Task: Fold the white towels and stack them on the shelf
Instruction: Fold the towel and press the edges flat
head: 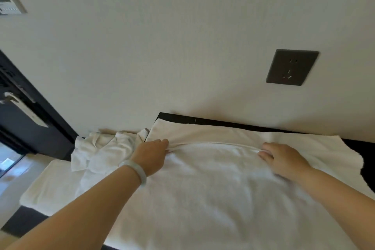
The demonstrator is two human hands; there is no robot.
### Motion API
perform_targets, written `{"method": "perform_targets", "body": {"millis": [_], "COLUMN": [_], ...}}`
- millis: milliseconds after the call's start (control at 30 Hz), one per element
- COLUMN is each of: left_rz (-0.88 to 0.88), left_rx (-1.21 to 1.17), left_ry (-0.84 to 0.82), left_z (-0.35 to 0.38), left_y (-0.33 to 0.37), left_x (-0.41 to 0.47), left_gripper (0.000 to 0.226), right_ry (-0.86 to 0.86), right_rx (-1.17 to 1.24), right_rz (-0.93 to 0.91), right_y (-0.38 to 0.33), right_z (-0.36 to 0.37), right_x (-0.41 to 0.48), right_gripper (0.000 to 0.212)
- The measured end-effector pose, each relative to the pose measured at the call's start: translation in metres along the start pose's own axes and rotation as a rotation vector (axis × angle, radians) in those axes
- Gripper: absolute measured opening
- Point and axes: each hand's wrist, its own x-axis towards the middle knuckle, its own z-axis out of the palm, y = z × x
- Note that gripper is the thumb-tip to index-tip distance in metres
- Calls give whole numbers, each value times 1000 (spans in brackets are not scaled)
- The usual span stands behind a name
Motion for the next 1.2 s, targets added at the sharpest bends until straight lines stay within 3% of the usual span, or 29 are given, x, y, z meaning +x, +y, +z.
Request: {"method": "perform_targets", "body": {"millis": [167, 267, 400, 533, 633, 833, 933, 1033, 1100, 1200], "left_rz": [107, 161, 204, 78, -7, -393, -407, -365, -382, -415], "left_rx": [-54, -105, -297, -520, -547, -1075, -1223, -1417, -1321, -910], "left_ry": [-147, -166, -326, -236, -283, -232, -289, -206, -121, -84], "left_z": [-25, -44, -70, -70, -33, 13, 7, -13, -16, -3], "left_y": [-9, -24, -61, -85, -79, -91, -95, -101, -99, -77], "left_x": [-21, -23, -14, 25, 43, 43, 36, 34, 44, 54], "left_gripper": [25, 28, 45, 34, 18, 30, 21, 10, 6, 10], "right_ry": [-263, -223, -322, -197, -257, -218, -269, -360, -314, -246], "right_rx": [30, 177, 298, 326, 180, 159, 228, 321, 310, 116], "right_rz": [4, -32, -80, -37, 34, 129, 99, 27, 39, 102], "right_y": [2, 0, 3, -4, -12, -3, 7, 16, 15, 3], "right_z": [-20, -48, -98, -107, -64, -29, -43, -71, -73, -44], "right_x": [-20, -27, -38, -2, 29, 49, 52, 57, 67, 74], "right_gripper": [37, 41, 24, 16, 18, 23, 26, 20, 19, 19]}}
